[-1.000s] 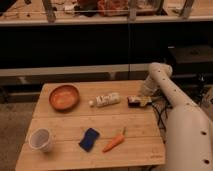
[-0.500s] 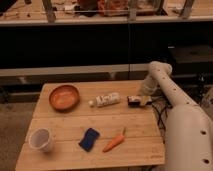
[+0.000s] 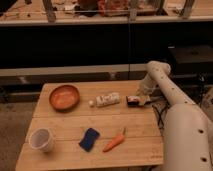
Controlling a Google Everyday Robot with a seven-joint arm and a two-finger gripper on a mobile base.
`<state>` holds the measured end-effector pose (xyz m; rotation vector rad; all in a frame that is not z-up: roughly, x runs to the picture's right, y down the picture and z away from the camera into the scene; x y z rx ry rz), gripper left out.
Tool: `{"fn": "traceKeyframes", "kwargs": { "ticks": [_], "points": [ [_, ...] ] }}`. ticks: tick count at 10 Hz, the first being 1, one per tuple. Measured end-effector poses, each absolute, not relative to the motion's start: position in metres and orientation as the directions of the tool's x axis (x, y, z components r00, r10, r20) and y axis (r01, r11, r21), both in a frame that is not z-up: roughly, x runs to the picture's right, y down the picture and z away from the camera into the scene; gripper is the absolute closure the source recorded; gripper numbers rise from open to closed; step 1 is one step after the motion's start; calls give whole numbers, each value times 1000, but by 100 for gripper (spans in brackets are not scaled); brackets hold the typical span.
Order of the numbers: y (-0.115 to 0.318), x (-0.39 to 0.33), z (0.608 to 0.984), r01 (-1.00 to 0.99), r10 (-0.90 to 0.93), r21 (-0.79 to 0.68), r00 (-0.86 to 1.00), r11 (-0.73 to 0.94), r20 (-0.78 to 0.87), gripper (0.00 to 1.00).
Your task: Place the eraser on the white sponge
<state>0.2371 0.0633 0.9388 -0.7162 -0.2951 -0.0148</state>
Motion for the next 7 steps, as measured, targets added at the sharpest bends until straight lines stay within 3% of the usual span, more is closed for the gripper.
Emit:
{"fn": "traceKeyframes", "kwargs": {
  "ticks": [2, 4, 5, 7],
  "points": [
    [63, 238, 937, 115, 86, -646, 959, 754, 271, 58],
    [61, 234, 937, 120, 82, -647, 959, 753, 273, 74],
    [60, 232, 938, 121, 82, -648, 958, 752, 274, 74],
    [61, 233, 936, 122, 81, -650, 959, 750, 273, 63]
  ]
}}
